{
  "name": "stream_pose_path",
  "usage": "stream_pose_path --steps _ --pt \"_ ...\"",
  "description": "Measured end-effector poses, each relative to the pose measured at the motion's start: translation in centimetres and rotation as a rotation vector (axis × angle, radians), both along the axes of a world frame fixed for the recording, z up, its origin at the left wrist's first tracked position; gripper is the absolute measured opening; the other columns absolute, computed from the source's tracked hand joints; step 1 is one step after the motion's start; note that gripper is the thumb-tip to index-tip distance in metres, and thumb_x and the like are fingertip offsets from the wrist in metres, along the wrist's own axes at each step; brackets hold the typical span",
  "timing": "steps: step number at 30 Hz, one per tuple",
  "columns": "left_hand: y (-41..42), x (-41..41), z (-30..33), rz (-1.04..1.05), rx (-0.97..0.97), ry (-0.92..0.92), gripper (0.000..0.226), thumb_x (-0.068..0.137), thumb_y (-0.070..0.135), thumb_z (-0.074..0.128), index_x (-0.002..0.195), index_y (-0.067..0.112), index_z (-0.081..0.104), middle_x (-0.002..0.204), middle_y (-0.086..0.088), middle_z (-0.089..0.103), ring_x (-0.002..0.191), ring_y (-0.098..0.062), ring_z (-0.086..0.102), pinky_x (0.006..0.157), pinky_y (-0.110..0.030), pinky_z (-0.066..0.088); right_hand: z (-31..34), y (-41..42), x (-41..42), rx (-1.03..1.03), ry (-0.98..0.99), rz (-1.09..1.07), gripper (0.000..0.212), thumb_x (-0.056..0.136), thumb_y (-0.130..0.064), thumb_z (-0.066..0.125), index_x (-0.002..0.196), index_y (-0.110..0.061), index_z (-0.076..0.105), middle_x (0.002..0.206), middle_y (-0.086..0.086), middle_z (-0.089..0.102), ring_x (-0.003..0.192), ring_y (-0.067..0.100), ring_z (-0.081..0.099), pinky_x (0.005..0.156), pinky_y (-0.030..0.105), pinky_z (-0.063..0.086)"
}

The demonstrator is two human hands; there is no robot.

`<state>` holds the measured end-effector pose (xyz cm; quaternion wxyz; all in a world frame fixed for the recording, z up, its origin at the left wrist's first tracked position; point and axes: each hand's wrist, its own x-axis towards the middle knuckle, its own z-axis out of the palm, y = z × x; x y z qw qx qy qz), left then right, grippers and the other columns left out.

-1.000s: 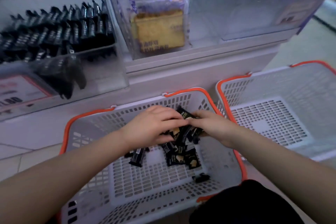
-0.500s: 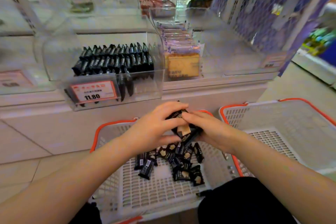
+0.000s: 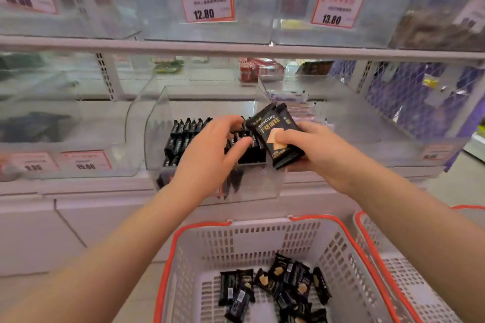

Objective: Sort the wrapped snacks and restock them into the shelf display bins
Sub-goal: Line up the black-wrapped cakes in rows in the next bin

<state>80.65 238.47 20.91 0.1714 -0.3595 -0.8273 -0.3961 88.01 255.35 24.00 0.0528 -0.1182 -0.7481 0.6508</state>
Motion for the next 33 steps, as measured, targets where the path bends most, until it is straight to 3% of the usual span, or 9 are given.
stream_pose_path --steps 2,5,9,11,14,19,23,27,33 --pt "-0.3 -2.2 0.4 0.028 -0.183 -0.044 0.018 0.089 0.029 0.054 0.104 0.020 0.061 0.091 0.009 0.058 0.077 -0.005 0.052 0.071 -0.019 0.035 0.8 -0.5 -1.9 0.370 -0.045 -0.087 0.019 0.080 -0.026 0.065 0.095 -0.016 0.058 0.087 0.003 0.066 0.076 0.018 0.065 0.070 0.038 0.057" --pt "-0.1 -4.8 0.6 -0.025 -0.370 -0.087 0.013 0.089 0.022 0.053 0.091 0.021 0.066 0.080 0.007 0.061 0.076 -0.012 0.056 0.071 -0.024 0.042 1.4 -1.8 -4.4 1.113 -0.121 -0.138 0.031 0.076 -0.033 0.063 0.092 -0.013 0.046 0.079 0.001 0.052 0.077 0.023 0.052 0.056 0.030 0.040" --pt "0.8 -7.3 0.2 -0.184 -0.592 -0.165 0.025 0.088 0.013 0.050 0.101 0.019 0.070 0.100 0.003 0.069 0.087 -0.009 0.056 0.078 -0.017 0.038 0.5 -3.7 -7.1 1.389 -0.265 -0.039 0.037 0.079 -0.030 0.063 0.107 -0.010 0.050 0.103 0.011 0.058 0.099 0.031 0.058 0.069 0.032 0.043" --pt "1.1 -8.3 0.2 -0.268 -0.712 -0.223 0.042 0.084 -0.002 0.042 0.106 0.020 0.070 0.112 0.004 0.067 0.104 -0.010 0.057 0.089 -0.017 0.037 -0.3 -4.1 -8.1 1.430 -0.398 0.065 0.038 0.080 -0.027 0.063 0.112 -0.008 0.056 0.114 0.011 0.060 0.105 0.031 0.059 0.077 0.033 0.047" --pt "1.0 -9.5 0.0 -0.329 -0.843 -0.223 0.058 0.078 -0.012 0.035 0.110 0.024 0.068 0.124 0.003 0.061 0.115 -0.014 0.052 0.100 -0.024 0.037 -1.0 -4.1 -9.1 1.355 -0.564 0.211 0.025 0.080 -0.027 0.063 0.098 -0.011 0.060 0.101 0.011 0.062 0.086 0.029 0.059 0.070 0.029 0.047" --pt "0.6 -10.2 -0.4 -0.367 -0.876 -0.173 0.037 0.091 0.010 0.044 0.118 0.024 0.064 0.123 0.007 0.062 0.114 -0.010 0.053 0.096 -0.019 0.034 -2.7 -3.6 -10.2 1.271 -0.562 0.324 0.038 0.083 -0.035 0.062 0.105 -0.005 0.064 0.103 0.011 0.066 0.093 0.027 0.063 0.075 0.029 0.050" --pt "0.7 -10.4 -1.1 -0.318 -0.819 -0.175 0.026 0.094 0.025 0.048 0.114 0.022 0.065 0.114 0.005 0.066 0.103 -0.012 0.057 0.088 -0.021 0.039 -2.0 -2.3 -10.1 1.076 -0.578 0.420 0.042 0.080 -0.049 0.065 0.076 -0.009 0.055 0.073 0.003 0.056 0.058 0.015 0.056 0.051 0.021 0.043" --pt "1.6 -10.7 -1.3 -0.288 -0.800 -0.248 0.029 0.084 0.046 0.060 0.097 0.021 0.067 0.098 0.004 0.068 0.088 -0.013 0.059 0.081 -0.026 0.046 -1.4 -1.8 -10.5 0.935 -0.714 0.512 0.029 0.077 -0.021 0.075 0.071 -0.008 0.051 0.067 -0.001 0.054 0.030 -0.001 0.050 0.032 0.007 0.032" --pt "3.1 -10.2 -1.5 -0.198 -0.904 -0.276 0.054 0.068 0.059 0.069 0.097 0.015 0.058 0.095 0.001 0.060 0.082 -0.017 0.053 0.068 -0.027 0.041 -2.3 -2.0 -10.5 1.027 -0.546 0.506 0.028 0.075 -0.017 0.075 0.058 -0.017 0.054 0.039 -0.012 0.054 0.039 0.003 0.053 0.036 0.014 0.038"
